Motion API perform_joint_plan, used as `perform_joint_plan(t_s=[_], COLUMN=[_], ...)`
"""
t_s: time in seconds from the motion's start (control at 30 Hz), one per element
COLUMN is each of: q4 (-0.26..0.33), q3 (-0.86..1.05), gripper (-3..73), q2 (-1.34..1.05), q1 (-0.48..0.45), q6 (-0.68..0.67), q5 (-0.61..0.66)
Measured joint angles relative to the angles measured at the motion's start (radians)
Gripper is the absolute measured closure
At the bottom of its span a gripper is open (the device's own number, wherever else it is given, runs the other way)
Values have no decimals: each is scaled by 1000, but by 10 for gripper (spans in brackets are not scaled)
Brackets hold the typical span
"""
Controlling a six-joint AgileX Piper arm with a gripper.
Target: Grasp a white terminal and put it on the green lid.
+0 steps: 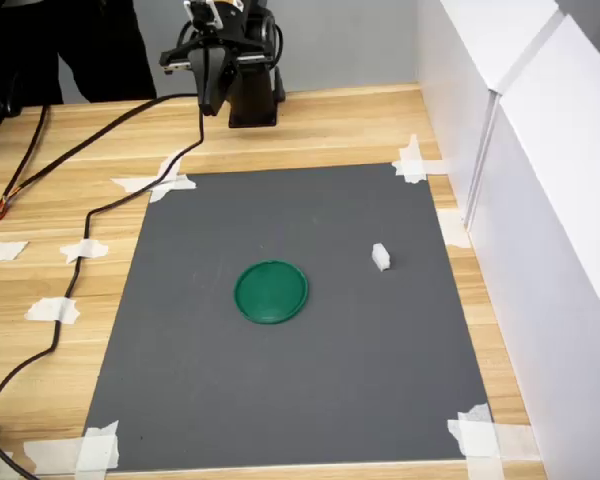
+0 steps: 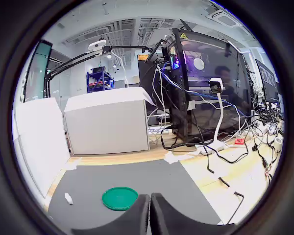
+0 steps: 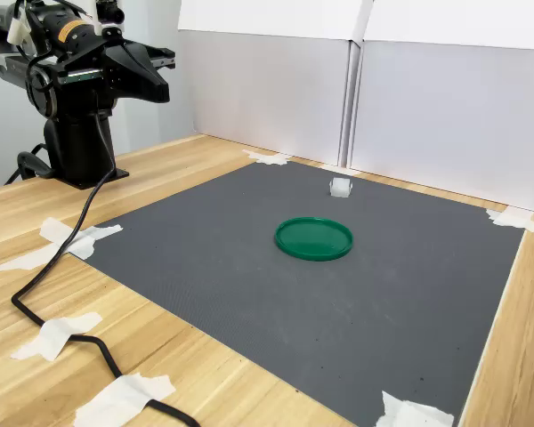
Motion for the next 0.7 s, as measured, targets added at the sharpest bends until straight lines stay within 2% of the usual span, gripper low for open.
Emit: perform_joint_plan(t_s=[0.7], q4=[0], q3=[0], gripper=[711], q2=[0], q1=[0], q6=[3], q5=[20])
